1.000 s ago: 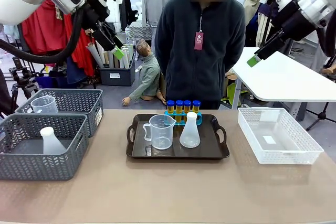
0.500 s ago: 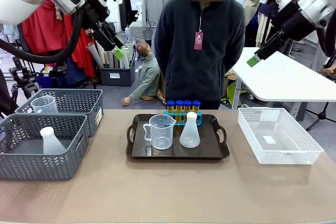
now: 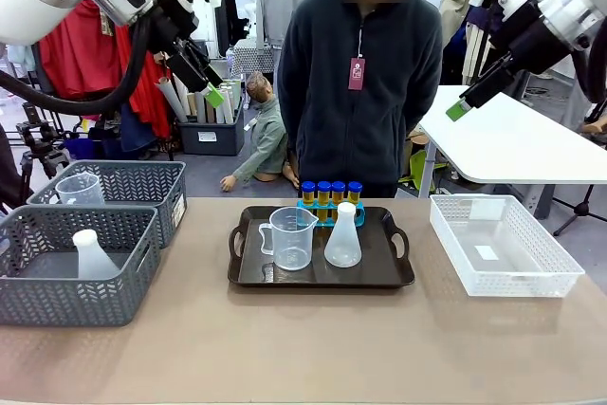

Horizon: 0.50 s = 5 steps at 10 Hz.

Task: Prepare the laboratory tools.
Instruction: Pick up one Large Measuring Cup and place it on the Handle tray.

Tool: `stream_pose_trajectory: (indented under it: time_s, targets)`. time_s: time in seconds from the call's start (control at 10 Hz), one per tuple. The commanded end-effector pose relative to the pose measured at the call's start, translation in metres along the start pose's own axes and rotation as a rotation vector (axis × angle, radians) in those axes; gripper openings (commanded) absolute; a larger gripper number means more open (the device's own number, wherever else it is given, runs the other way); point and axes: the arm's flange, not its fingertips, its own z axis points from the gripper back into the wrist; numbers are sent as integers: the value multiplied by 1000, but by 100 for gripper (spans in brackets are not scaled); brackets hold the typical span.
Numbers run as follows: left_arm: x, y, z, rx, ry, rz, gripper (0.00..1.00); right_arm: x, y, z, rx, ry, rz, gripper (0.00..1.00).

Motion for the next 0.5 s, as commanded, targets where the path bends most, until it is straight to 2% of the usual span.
stream_pose_trajectory:
  time_s: [0.0, 0.4]
  targets:
    - [-1, 0, 4, -5, 1, 1, 100, 0, 0, 1, 12, -15, 2, 100]
    - [-1, 0, 4, -5, 1, 1, 100, 0, 0, 1, 12, -15, 2, 100]
